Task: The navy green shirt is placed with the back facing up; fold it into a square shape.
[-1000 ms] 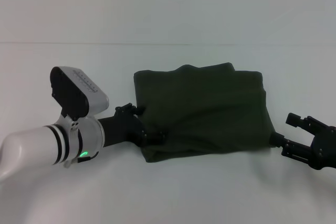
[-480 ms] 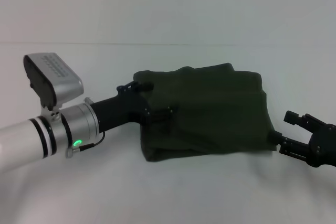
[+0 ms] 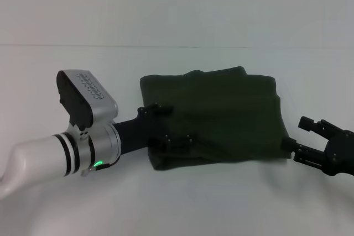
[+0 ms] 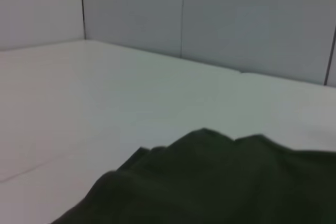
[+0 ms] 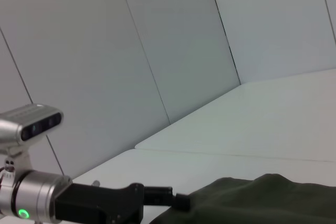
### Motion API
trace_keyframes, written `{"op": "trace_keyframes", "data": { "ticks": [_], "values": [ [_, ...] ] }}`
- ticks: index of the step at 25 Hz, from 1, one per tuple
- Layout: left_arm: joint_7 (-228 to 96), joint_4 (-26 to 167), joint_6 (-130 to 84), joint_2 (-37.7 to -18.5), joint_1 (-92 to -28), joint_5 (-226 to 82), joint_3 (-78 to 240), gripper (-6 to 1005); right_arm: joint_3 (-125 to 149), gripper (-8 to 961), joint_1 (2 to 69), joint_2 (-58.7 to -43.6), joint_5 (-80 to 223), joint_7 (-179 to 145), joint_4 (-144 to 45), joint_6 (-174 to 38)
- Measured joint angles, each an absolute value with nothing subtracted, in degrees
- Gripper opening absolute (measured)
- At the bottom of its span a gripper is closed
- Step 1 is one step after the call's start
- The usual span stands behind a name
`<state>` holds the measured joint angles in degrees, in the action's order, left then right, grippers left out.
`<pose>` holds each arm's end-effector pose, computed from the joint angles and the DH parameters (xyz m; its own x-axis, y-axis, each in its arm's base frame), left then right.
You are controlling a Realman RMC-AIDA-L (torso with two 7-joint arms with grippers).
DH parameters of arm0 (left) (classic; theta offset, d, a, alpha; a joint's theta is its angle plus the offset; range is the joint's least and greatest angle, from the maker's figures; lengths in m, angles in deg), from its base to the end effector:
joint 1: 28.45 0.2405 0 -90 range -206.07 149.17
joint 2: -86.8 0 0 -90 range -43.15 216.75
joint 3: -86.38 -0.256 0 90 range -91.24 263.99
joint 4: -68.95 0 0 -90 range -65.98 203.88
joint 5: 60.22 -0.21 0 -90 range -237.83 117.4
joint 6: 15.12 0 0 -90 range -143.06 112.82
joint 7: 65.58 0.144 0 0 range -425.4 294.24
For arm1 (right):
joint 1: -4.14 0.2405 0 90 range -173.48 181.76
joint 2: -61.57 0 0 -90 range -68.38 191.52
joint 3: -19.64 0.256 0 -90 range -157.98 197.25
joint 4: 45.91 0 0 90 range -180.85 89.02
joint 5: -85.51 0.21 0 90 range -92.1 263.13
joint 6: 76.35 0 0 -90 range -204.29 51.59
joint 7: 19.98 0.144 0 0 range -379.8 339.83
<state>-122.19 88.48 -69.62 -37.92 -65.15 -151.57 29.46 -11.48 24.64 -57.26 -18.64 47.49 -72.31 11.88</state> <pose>-0.2446 0.3619 -0.1013 0.8593 0.2486 0.4470 0.4426 -0.7994 -0.4064 0.3192 0.2821 0.0016 0.6043 -0.3382 -0.7214 -0.6594 -0.7205 -0.2146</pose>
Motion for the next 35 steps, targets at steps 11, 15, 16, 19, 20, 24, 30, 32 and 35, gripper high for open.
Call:
{"op": "trace_keyframes", "data": {
  "ticks": [11, 15, 16, 19, 20, 24, 30, 32, 35],
  "values": [
    [-122.07, 87.23, -65.25, -37.91, -64.22, -151.44, 29.99, 932, -11.48, 924, 25.16, -57.26, -18.64, 47.51, -72.37, 11.97],
    [-122.17, 88.21, -72.39, -37.90, -63.79, -151.37, 31.75, 932, -11.48, 924, 25.23, -57.26, -18.64, 47.52, -72.39, 11.96],
    [-122.15, 88.36, -74.18, -37.89, -63.71, -151.36, 32.46, 932, -11.48, 924, 25.23, -57.26, -18.64, 47.52, -72.41, 11.95],
    [-121.74, 89.44, -78.26, -37.84, -62.87, -151.31, 35.08, 932, -11.48, 924, 25.23, -57.25, -18.63, 47.52, -72.44, 11.95],
    [-121.49, 89.72, -78.53, -37.84, -62.66, -151.30, 35.60, 932, -11.48, 924, 25.23, -57.26, -18.64, 47.52, -72.44, 11.95],
    [-119.51, 89.53, -76.57, -37.83, -62.02, -151.28, 37.58, 932, -11.08, 924, 25.23, -57.31, -18.57, 47.52, -72.38, 11.78],
    [-118.29, 88.17, -74.86, -37.87, -61.51, -149.92, 38.74, 922, -10.99, 924, 25.47, -57.34, -18.55, 47.52, -72.38, 11.71],
    [-116.56, 87.40, -74.85, -37.88, -61.50, -149.25, 38.88, 915, -10.99, 924, 25.67, -57.34, -18.58, 47.52, -72.38, 11.71],
    [-113.79, 85.80, -74.37, -37.90, -61.63, -149.12, 38.91, 904, -11.03, 924, 25.83, -57.34, -18.58, 47.52, -72.32, 11.71]
  ]
}}
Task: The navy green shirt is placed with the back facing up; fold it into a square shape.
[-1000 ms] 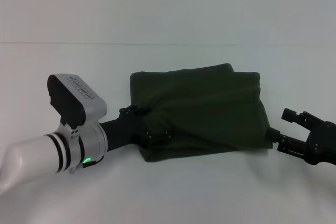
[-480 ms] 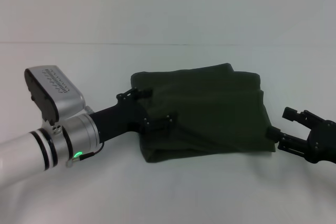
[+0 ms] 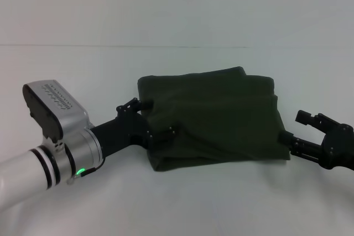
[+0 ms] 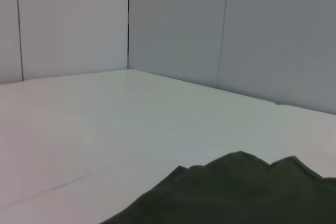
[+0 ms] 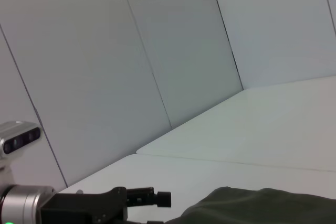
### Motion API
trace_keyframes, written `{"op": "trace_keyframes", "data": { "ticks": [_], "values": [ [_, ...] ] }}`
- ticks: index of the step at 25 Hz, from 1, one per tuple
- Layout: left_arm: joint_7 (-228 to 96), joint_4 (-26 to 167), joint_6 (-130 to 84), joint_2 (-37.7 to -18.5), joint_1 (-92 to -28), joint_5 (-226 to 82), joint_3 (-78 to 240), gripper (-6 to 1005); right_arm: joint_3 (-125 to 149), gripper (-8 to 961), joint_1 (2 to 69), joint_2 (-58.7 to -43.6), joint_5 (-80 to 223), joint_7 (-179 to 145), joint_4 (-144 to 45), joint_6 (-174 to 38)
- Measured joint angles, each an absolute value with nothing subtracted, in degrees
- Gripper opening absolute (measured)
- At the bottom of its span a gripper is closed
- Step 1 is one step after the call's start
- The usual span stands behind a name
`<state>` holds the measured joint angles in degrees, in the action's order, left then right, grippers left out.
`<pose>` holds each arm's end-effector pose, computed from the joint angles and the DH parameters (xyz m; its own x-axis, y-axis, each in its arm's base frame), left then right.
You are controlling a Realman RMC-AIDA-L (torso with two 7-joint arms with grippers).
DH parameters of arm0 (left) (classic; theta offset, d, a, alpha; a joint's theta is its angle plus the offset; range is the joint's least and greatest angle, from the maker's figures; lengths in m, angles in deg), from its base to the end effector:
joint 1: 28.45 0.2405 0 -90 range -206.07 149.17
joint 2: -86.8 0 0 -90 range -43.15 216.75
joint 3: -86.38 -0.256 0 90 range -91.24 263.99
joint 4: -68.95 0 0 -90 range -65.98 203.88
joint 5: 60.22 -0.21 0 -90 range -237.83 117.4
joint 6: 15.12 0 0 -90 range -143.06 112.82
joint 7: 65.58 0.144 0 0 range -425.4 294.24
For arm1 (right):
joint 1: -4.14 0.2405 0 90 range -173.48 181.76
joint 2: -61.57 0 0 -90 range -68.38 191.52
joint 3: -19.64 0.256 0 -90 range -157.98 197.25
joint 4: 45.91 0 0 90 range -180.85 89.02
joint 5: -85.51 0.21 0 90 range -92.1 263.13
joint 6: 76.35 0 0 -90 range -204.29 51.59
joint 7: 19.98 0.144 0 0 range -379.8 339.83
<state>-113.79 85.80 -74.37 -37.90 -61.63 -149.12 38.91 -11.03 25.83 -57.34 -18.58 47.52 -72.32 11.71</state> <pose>-0.2664 0.3485 -0.0874 0.8074 0.2231 0.5461 0.5083 -0.7330 -0.4520 0.3138 0.2893 0.0022 0.6070 -0.3240 -0.7256 -0.6496 -0.7282 -0.2183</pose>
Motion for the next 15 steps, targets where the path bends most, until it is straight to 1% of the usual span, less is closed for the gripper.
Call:
{"op": "trace_keyframes", "data": {
  "ticks": [10, 15],
  "values": [
    [-112.06, 83.98, -72.34, -37.92, -61.85, -149.06, 38.57, 868, -11.06, 924, 25.94, -57.34, -18.61, 47.52, -72.31, 11.72],
    [-115.73, 85.64, -82.77, -37.68, -60.07, -149.03, 41.71, 867, -10.60, 924, 25.88, -57.35, -18.30, 47.41, -72.37, 11.74]
  ]
}}
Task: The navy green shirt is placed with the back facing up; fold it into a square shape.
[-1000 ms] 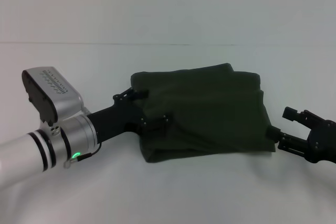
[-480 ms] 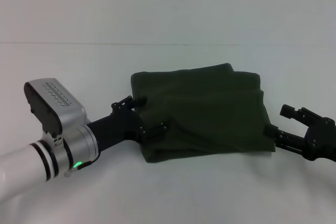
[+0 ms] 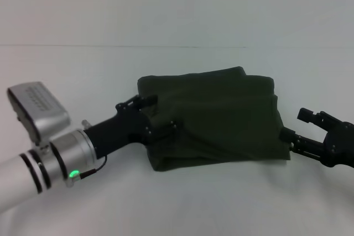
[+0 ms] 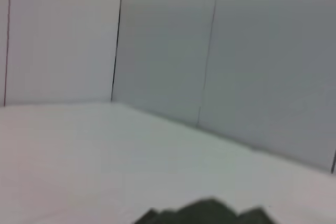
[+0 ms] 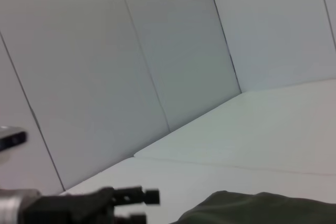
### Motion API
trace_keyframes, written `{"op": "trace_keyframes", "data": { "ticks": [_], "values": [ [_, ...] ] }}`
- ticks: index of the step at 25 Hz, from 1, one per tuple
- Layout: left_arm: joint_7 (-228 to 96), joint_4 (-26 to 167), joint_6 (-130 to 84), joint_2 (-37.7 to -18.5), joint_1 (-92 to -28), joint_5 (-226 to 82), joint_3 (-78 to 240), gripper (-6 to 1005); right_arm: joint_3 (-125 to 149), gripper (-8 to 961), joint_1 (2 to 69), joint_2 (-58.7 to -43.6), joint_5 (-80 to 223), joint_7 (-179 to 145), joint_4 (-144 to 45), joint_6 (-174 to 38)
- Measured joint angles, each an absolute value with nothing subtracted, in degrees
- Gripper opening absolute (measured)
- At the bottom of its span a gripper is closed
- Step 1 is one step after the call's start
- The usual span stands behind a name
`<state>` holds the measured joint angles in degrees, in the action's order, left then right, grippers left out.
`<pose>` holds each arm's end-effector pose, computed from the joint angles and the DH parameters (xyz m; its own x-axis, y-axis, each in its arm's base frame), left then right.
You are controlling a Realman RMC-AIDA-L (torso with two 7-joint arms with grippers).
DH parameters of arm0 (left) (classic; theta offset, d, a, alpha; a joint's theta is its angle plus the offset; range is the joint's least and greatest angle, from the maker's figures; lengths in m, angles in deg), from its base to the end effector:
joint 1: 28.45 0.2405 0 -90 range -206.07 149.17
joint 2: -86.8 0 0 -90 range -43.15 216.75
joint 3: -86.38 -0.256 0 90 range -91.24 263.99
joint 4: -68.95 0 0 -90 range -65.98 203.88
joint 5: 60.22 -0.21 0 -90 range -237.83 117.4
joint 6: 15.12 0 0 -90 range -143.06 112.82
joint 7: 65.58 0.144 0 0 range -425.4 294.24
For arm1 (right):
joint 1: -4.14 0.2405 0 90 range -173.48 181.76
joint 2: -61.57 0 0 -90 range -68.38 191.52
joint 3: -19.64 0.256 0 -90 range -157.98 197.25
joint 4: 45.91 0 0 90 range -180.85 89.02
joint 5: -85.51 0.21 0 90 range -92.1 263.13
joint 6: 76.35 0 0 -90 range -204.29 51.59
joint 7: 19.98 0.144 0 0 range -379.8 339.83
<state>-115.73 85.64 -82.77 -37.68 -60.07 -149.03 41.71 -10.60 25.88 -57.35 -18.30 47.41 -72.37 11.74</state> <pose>-0.2604 0.3365 -0.0786 0.7310 0.2106 0.6491 0.5458 -0.7514 -0.3709 0.3137 0.2903 0.0038 0.6038 -0.3166 -0.7316 -0.6514 -0.7250 -0.2239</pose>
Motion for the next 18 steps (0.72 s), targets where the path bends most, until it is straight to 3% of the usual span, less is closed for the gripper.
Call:
{"op": "trace_keyframes", "data": {
  "ticks": [10, 18],
  "values": [
    [-135.92, 105.43, -107.68, -37.42, -51.90, -161.92, 42.60, 869, -14.64, 924, 25.40, -58.22, -18.64, 38.88, -73.22, 14.09],
    [-131.85, 104.28, -104.14, -37.66, -48.66, -171.07, 46.10, 870, -13.18, 924, 24.13, -58.53, -18.12, 22.73, -62.75, 8.24]
  ]
}}
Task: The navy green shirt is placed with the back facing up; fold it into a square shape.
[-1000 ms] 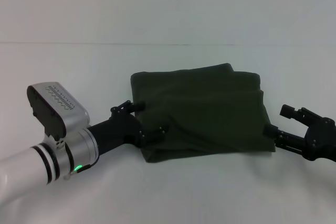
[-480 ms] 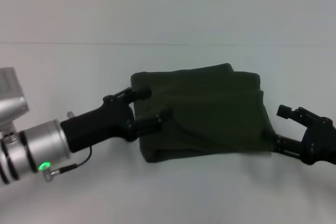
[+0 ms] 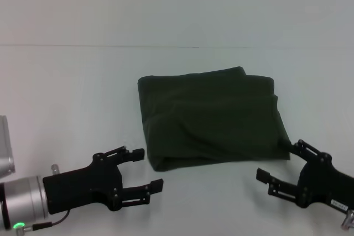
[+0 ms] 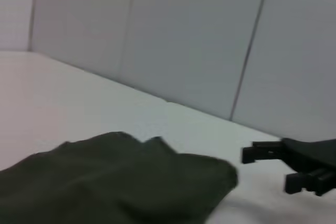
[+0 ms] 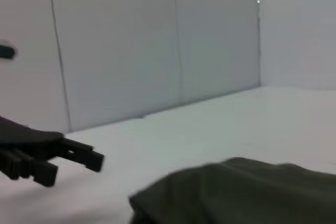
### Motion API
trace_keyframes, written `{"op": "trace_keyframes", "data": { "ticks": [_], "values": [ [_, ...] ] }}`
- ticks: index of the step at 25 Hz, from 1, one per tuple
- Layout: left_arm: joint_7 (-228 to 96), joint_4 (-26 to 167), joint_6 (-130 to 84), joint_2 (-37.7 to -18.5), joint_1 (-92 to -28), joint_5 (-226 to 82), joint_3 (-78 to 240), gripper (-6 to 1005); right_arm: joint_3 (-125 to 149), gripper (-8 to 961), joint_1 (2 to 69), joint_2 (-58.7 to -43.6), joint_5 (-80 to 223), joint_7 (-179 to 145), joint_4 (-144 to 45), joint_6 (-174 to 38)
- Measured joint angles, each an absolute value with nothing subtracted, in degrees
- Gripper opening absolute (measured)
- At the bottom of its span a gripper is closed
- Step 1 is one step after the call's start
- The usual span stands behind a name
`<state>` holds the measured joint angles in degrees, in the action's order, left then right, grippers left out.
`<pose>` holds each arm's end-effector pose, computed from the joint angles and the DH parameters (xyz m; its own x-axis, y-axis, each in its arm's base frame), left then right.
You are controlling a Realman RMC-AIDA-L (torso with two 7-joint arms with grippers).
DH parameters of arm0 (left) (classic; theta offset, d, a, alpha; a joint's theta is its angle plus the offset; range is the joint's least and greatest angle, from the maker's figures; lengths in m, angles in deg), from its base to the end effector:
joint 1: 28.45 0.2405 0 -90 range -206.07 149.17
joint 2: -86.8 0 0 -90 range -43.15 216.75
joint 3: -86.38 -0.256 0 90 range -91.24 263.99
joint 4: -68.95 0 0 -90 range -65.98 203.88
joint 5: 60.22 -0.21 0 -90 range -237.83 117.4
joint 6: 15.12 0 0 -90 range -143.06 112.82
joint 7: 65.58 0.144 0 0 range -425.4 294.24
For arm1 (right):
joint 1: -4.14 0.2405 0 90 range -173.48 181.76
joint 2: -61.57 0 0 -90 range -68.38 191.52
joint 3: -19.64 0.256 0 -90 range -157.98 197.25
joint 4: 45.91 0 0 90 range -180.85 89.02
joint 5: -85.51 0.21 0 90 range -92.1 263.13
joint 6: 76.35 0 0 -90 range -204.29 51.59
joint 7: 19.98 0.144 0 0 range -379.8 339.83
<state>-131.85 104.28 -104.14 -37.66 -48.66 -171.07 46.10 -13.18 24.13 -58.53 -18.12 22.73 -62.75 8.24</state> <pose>-0.2882 0.2713 -0.0399 0.7531 0.3120 0.5792 0.4818 -0.8611 -0.1626 0.3213 0.2602 -0.0419 0.7589 -0.1597 -0.6313 -0.4818 -0.7899 -0.3794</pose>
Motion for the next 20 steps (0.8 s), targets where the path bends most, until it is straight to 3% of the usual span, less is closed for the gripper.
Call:
{"op": "trace_keyframes", "data": {
  "ticks": [20],
  "values": [
    [-121.86, 97.01, -99.56, -37.57, -48.97, -171.44, 50.30, 875, -5.83, 924, 22.10, -58.48, -18.35, 11.62, -55.30, 2.74]
  ]
}}
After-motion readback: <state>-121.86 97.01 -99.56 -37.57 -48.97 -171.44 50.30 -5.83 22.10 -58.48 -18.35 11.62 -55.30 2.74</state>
